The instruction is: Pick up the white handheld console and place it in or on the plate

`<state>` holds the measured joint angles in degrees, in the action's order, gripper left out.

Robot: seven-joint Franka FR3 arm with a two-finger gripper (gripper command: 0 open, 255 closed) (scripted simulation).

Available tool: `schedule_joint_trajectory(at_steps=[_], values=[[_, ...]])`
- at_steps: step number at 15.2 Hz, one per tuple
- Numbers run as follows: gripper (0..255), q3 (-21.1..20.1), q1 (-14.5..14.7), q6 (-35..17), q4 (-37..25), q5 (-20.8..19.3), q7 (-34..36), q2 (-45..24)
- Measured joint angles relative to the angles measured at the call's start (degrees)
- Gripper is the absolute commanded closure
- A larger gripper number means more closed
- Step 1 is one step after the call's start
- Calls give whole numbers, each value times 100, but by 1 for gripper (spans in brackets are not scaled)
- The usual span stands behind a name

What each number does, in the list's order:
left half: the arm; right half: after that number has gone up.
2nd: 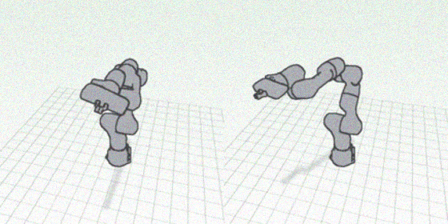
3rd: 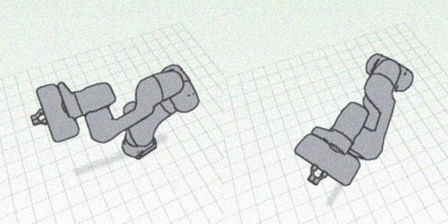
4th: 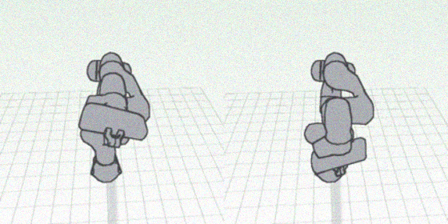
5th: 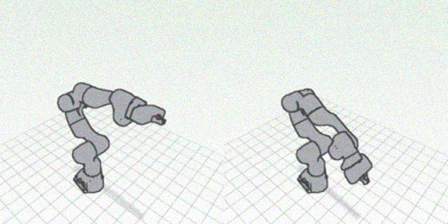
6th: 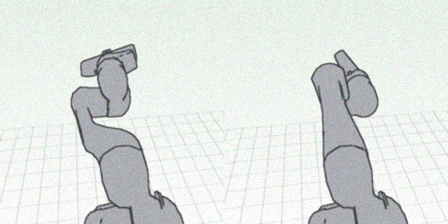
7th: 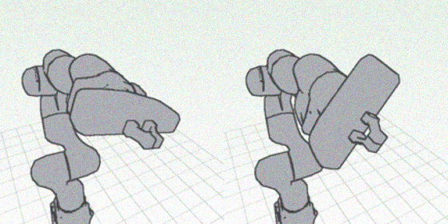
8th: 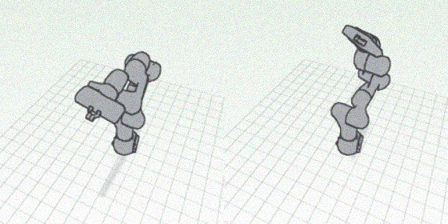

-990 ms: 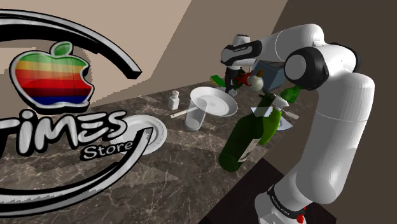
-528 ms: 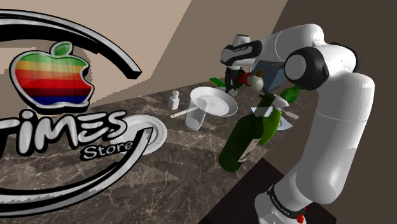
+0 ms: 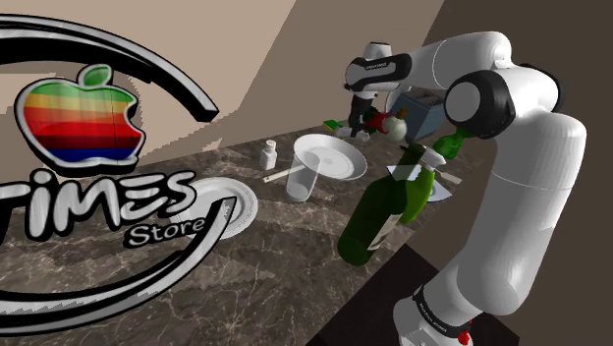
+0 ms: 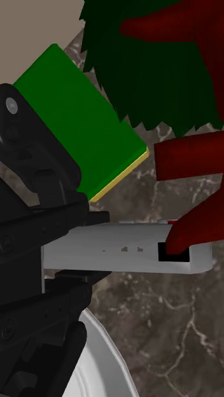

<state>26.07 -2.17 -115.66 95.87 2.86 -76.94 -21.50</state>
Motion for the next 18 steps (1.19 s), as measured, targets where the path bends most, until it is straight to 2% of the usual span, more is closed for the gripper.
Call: schedule_joint_trajectory(at_steps=[11,13,18], values=[[255,46,15,747,-556,-91,3,209],[255,93,50,702,-269,-199,-6,474],[255,278,87,327,1021,-672,-59,1505]])
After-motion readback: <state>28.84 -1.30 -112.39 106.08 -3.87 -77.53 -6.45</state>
